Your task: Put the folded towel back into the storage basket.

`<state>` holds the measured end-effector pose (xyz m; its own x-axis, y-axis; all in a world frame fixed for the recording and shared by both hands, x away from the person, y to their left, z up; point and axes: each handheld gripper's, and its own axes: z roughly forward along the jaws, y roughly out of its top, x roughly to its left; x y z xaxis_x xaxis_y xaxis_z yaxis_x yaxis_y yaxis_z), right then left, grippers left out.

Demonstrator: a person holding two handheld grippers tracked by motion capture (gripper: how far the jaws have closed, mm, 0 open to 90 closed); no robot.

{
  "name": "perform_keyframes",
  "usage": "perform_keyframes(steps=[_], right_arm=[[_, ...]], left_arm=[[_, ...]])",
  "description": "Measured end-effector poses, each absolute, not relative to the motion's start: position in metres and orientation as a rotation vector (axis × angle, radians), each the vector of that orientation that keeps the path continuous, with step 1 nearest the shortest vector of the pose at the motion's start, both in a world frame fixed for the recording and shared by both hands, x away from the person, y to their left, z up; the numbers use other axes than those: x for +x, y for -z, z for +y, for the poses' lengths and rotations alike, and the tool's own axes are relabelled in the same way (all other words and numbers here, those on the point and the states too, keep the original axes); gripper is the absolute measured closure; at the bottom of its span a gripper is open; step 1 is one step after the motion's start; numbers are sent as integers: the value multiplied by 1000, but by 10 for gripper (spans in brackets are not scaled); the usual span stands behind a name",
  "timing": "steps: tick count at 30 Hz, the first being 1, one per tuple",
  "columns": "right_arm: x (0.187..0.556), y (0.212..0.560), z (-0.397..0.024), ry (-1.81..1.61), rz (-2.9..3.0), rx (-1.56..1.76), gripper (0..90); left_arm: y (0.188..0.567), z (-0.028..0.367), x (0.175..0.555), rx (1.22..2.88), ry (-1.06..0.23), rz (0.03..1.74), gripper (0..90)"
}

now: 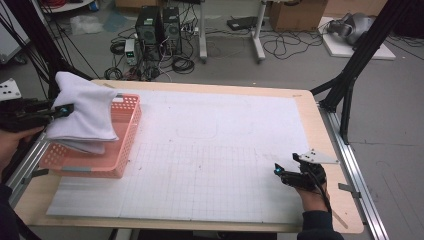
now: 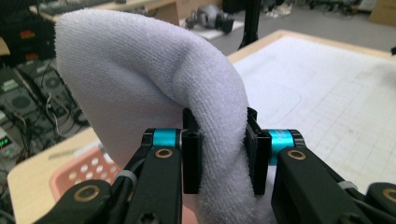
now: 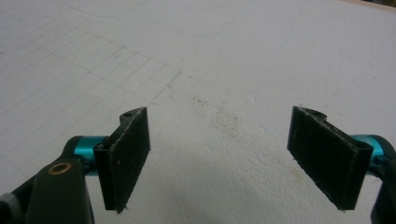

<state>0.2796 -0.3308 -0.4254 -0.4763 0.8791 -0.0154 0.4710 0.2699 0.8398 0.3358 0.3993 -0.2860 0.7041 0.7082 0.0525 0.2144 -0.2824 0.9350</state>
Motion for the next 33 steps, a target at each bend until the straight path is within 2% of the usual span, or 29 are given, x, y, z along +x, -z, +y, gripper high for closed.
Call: perform_keyframes(steps=[11,20,27,33], right_arm=[[280,426,-328,-1095,2073,1215,200],[280,427,-328,-1087,2073,1215,201],[279,427,-328,-1079,2074,1219,200],[278,426,-327,-1077,2077,1210,201]], left_arm=[[301,384,349,1854,-473,650,734],[330,381,375,1906,-387,688,731],[331,377,378,1882,-364,655,731],[345,376,384,1886,-361,737,729]])
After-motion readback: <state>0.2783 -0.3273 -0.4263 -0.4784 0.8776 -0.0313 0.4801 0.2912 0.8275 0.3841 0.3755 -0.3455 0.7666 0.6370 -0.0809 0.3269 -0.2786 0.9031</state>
